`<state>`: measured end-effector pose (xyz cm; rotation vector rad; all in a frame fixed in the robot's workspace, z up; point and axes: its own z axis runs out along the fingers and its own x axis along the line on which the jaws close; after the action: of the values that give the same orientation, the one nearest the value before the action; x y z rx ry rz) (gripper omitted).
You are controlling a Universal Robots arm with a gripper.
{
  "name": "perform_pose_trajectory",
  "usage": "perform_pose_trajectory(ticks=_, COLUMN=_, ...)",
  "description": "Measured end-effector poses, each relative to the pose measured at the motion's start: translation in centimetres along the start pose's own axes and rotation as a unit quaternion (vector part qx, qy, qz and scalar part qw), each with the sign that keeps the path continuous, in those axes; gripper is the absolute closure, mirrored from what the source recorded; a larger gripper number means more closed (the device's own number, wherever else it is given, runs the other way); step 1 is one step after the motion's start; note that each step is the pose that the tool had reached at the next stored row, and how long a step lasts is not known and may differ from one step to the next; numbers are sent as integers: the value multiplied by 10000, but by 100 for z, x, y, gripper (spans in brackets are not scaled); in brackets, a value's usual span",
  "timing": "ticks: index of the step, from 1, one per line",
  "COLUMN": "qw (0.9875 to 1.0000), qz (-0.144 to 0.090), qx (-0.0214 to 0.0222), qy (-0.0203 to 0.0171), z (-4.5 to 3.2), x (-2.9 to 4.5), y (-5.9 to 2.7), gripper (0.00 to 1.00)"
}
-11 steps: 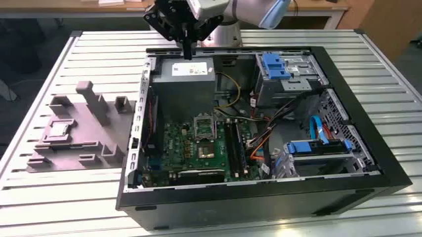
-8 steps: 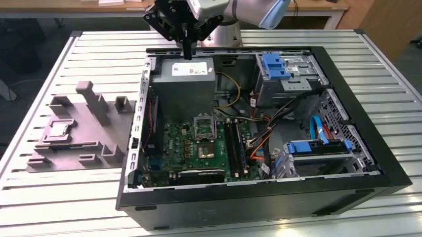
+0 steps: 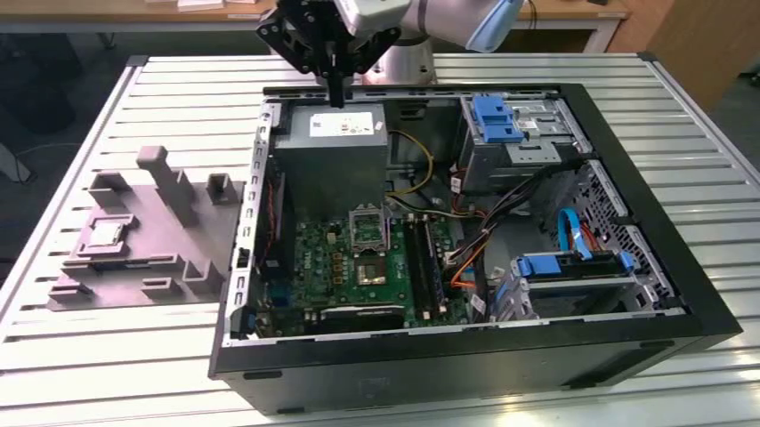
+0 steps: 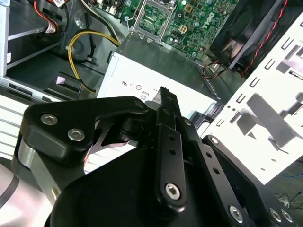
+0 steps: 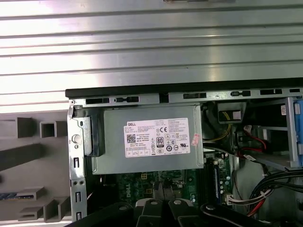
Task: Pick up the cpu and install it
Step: 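Reach for the cpu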
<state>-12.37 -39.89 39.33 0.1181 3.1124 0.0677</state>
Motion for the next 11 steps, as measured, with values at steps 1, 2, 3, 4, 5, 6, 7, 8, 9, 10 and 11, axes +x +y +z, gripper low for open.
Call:
perform_pose_trajectory(ticks=1, qw=10000, qz=0, qx=0, qy=0, z=0, x=4, y=0, gripper=89)
perform_pose_trajectory(ticks=2, qw=10000, qz=0, qx=0, qy=0, z=0, x=10, y=-1, gripper=89)
perform_pose_trajectory(ticks=3, qw=10000, qz=0, qx=0, qy=0, z=0, x=14, y=-1, gripper=89)
perform_pose_trajectory(ticks=4, qw=10000, qz=0, qx=0, qy=0, z=-1, x=19, y=-1, gripper=89)
perform_pose_trajectory(ticks=5, qw=10000, qz=0, qx=1, qy=0, z=-1, x=24, y=-2, gripper=89)
perform_pose_trajectory(ticks=6, qw=10000, qz=-1, qx=0, qy=0, z=-1, x=25, y=-2, gripper=89)
perform_pose_trajectory(ticks=7, qw=10000, qz=-1, qx=0, qy=0, z=-1, x=25, y=-2, gripper=89)
perform_pose_trajectory(ticks=8, qw=10000, qz=-1, qx=0, qy=0, z=-1, x=25, y=-2, gripper=89)
perform_pose_trajectory(ticks=9, qw=10000, qz=-1, qx=0, qy=0, z=-1, x=25, y=-2, gripper=89)
perform_pose_trajectory(ticks=10, qw=10000, qz=0, qx=0, qy=0, z=-1, x=26, y=-2, gripper=89)
perform_pose_trajectory(ticks=11, qw=10000, qz=0, qx=0, qy=0, z=-1, x=26, y=-2, gripper=89)
